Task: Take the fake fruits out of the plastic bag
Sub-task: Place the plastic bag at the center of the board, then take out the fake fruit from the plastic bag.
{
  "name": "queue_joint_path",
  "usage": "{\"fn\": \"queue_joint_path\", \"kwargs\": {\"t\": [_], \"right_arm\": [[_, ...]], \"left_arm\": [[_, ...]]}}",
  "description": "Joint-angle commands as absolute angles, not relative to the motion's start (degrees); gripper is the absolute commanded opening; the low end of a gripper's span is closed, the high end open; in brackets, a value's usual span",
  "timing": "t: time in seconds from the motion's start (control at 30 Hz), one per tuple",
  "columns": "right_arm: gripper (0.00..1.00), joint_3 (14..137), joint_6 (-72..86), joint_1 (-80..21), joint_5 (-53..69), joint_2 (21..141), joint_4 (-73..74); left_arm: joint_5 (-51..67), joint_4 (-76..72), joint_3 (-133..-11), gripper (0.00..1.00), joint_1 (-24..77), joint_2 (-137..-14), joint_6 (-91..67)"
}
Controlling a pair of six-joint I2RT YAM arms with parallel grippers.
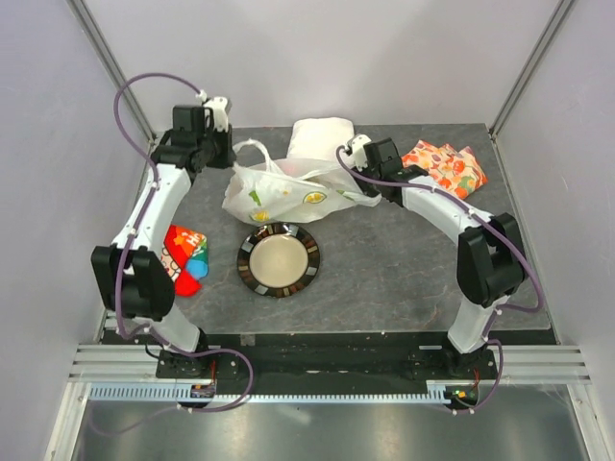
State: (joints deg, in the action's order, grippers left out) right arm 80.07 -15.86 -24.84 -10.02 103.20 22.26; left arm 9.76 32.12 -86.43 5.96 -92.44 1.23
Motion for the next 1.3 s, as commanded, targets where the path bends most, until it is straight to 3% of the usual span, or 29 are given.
{"fn": "queue_joint_path", "kwargs": {"t": [0.0,0.2,0.43,0.53,0.57,0.67,0.77,0.93,1.27], "right_arm": [[0.54,82.0,-17.9,-25.0,-4.5,96.5,26.1],[0.76,84.8,-21.3,-35.4,8.9,91.7,30.9],[0.76,90.3,-20.2,-41.9,8.4,100.1,30.0],[0.75,92.9,-19.1,-42.5,7.5,103.8,29.4],[0.75,93.7,-18.6,-42.5,6.2,104.6,29.1],[0.76,97.7,-17.4,-42.6,2.5,108.1,28.1],[0.79,101.1,-16.4,-42.6,0.4,111.2,27.3],[0.85,102.3,-12.3,-42.5,-5.5,114.3,24.0],[0.89,109.4,-10.5,-41.3,-5.1,123.4,23.2]], "left_arm": [[11.4,27.8,-95.6,0.02,6.1,-95.0,6.9],[12.0,29.3,-80.6,0.02,6.2,-81.2,6.8],[13.3,30.8,-60.3,0.02,6.2,-56.4,10.4],[16.4,31.1,-59.1,0.36,6.2,-51.6,13.1],[18.5,31.5,-59.6,0.52,6.2,-51.0,14.0],[23.8,32.1,-62.5,0.78,6.2,-51.9,11.2],[22.1,32.6,-67.2,0.85,6.2,-57.5,5.4],[30.5,32.6,-75.7,0.96,6.2,-65.2,0.5],[37.3,30.6,-71.9,0.98,6.4,-63.3,0.4]]}}
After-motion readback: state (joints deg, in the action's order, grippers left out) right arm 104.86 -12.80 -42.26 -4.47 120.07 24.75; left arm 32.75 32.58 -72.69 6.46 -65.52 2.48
